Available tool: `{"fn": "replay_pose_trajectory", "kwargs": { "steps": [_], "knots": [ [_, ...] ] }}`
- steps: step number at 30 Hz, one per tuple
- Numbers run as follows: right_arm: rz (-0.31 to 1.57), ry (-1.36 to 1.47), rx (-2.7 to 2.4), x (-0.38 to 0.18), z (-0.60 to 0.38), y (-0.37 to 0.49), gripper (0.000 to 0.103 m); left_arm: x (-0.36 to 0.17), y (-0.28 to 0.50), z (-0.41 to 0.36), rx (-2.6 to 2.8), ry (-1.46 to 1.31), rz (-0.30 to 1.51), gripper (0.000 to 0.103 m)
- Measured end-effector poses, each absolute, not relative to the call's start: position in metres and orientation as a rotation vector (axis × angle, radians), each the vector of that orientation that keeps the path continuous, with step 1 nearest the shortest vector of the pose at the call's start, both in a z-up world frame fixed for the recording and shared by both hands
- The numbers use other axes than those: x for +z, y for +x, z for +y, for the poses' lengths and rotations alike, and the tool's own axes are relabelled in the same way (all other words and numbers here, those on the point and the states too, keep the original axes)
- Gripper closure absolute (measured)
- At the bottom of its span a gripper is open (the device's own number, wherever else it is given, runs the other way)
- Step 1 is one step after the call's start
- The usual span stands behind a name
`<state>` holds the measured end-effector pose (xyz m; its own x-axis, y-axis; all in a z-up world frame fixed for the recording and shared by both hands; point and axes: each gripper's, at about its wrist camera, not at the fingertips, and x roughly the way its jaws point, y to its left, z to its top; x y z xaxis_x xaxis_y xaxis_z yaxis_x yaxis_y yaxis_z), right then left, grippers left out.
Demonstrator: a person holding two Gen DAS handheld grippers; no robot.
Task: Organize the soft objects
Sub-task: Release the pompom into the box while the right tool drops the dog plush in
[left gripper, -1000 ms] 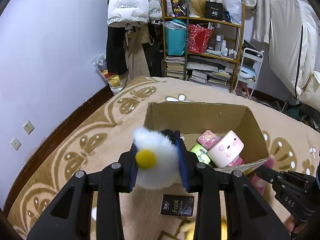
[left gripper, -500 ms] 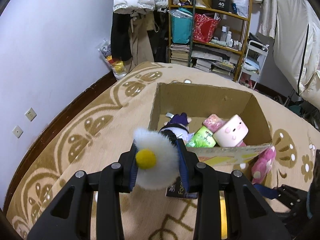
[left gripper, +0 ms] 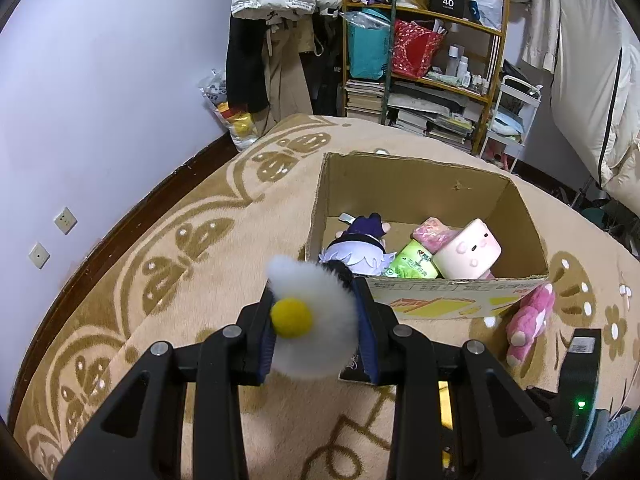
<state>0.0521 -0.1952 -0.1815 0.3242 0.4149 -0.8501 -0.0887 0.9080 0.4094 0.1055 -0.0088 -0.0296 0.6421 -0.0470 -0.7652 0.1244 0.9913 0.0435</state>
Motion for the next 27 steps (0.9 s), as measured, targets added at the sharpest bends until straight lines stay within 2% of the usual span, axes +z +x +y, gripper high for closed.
{"fn": "replay_pose_trajectory", "kwargs": {
  "steps": [2,5,19,27],
  "knots": [
    [1.189,0.296,0.338,-0.181,-0.193,0.052,0.050,-0.029,0.106,-0.009,-0.105,0.089,0.873,0.070],
    [1.156,0.277,0.331,-0.173,-0.194,0.050,0.055,-0.027,0.106,-0.008,-0.107,0.082,0.868,0.070],
    [0.735,0.167,0.215,-0.074,-0.206,0.033,0.057,-0.004,0.103,-0.014,-0.144,0.070,0.742,0.070],
    [0.632,0.171,0.171,-0.049,-0.219,0.051,0.057,0.006,0.115,-0.029,-0.150,0.094,0.688,0.070]
  ]
}}
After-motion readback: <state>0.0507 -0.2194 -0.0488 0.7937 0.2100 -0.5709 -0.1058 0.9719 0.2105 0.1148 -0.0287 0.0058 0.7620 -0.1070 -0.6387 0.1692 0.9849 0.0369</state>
